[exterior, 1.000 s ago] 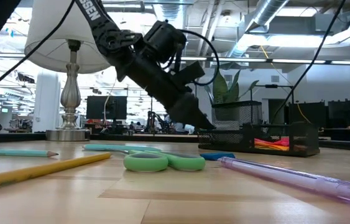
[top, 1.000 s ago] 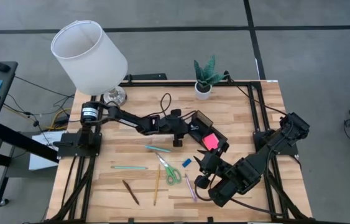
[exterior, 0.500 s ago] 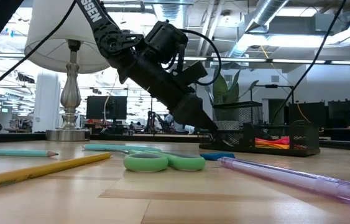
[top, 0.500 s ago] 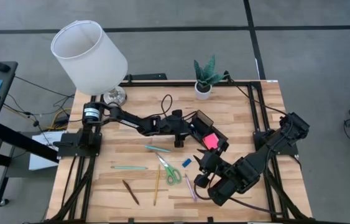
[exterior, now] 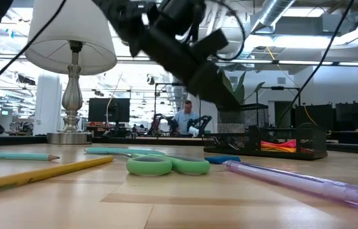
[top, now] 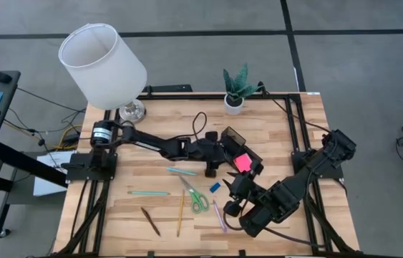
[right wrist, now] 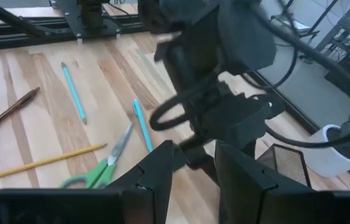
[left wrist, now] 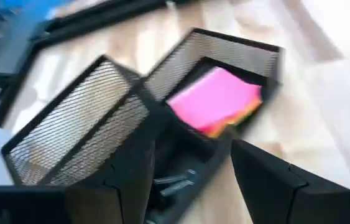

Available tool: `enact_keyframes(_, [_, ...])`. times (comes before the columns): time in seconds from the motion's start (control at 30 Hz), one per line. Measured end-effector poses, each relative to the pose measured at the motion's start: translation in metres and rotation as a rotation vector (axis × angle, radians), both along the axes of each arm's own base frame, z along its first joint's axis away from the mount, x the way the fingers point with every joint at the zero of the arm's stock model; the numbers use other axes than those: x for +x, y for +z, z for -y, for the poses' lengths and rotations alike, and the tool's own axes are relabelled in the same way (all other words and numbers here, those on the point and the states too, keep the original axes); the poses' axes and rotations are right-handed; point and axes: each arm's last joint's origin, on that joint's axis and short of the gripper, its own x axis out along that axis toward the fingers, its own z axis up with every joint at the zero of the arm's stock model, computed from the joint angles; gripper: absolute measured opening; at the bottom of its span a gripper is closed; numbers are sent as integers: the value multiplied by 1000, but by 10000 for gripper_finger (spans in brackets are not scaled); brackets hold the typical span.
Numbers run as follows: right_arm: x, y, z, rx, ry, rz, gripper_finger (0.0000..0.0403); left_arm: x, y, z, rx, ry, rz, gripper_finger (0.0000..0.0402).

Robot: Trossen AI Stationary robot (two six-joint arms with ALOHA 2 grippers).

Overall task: Pick and place office supplies into organizer
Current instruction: Put the blue pen into the desk organizer

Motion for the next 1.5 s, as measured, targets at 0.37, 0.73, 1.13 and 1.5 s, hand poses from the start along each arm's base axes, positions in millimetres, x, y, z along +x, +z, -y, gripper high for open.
enact_keyframes(0.37, [-4,0,-6,30,17,-1,114,-57,65,12,-93,118,-567,178])
enact_keyframes(0.73, [-6,0,-10,59,8,26,114,-163,101,21,-141,219,-228,177])
enact_keyframes(1.13, [0,-21,-2,49,-23,12,114,-228,2,25,-200,123,-1,177])
enact_keyframes(1.5, [3,-21,2,43,-33,11,114,-242,-26,23,-192,175,-184,177])
